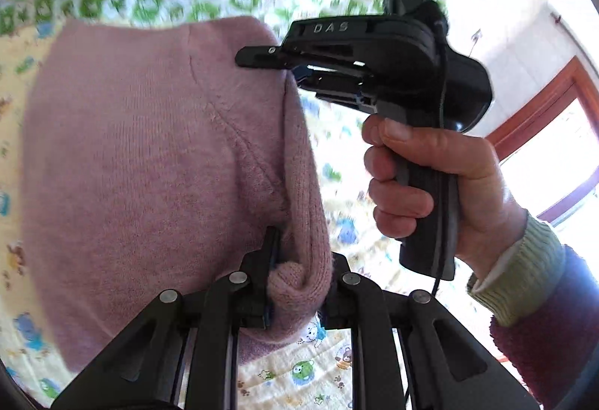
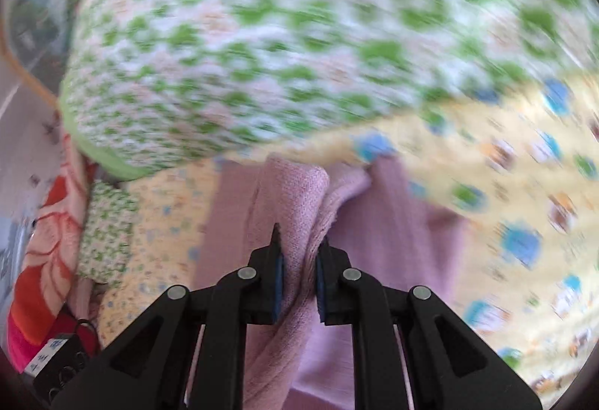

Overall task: Fold small clothes
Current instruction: 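Grasp the sweater edge with both grippers and fold it over lengthwise, then lay the folded edge down and open both grippers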

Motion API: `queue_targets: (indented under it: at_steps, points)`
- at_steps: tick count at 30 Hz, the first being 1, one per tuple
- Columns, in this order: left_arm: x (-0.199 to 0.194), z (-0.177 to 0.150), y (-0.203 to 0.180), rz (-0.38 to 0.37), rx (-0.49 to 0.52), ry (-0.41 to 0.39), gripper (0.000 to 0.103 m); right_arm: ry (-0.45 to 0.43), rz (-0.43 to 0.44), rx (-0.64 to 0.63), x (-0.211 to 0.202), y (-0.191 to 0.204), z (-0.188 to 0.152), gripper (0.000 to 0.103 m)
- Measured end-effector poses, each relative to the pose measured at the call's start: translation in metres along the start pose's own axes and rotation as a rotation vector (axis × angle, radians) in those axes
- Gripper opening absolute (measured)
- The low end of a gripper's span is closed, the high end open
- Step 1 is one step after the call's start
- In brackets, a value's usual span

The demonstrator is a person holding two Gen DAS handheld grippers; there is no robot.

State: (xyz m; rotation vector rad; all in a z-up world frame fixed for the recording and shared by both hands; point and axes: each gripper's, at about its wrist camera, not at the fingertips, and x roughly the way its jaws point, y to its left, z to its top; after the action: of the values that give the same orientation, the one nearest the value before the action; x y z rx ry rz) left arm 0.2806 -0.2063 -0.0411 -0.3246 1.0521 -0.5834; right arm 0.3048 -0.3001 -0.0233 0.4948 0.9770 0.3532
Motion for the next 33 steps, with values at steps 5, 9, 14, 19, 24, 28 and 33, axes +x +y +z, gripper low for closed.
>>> queue_targets:
  at_steps: [5, 9, 14, 19, 24, 28, 33]
  points:
    - [0.013, 0.006, 0.002, 0.001, -0.022, 0.017, 0.016, -0.024, 0.010, 0.025, -0.002, -0.015, -0.007, 0.015]
    - [0.012, 0.005, -0.007, -0.013, -0.023, 0.009, 0.016, -0.041, 0.005, -0.034, -0.005, -0.004, 0.004, 0.015]
    - [0.019, 0.000, -0.007, -0.020, -0.004, 0.029, 0.016, -0.049, -0.047, -0.027, -0.003, -0.014, 0.000, 0.015]
    - [0.030, -0.010, 0.001, -0.016, -0.008, 0.071, 0.016, -0.016, -0.085, -0.004, 0.006, -0.033, -0.008, 0.015]
    - [0.033, -0.003, -0.002, -0.017, 0.013, 0.082, 0.017, -0.045, -0.083, 0.024, 0.001, -0.038, -0.013, 0.015]
    - [0.047, -0.001, -0.002, -0.011, 0.020, 0.119, 0.020, -0.049, -0.123, 0.012, 0.001, -0.037, -0.017, 0.015]
    - [0.040, -0.005, 0.004, -0.027, 0.007, 0.136, 0.032, -0.041, -0.165, 0.102, -0.003, -0.048, -0.023, 0.049]
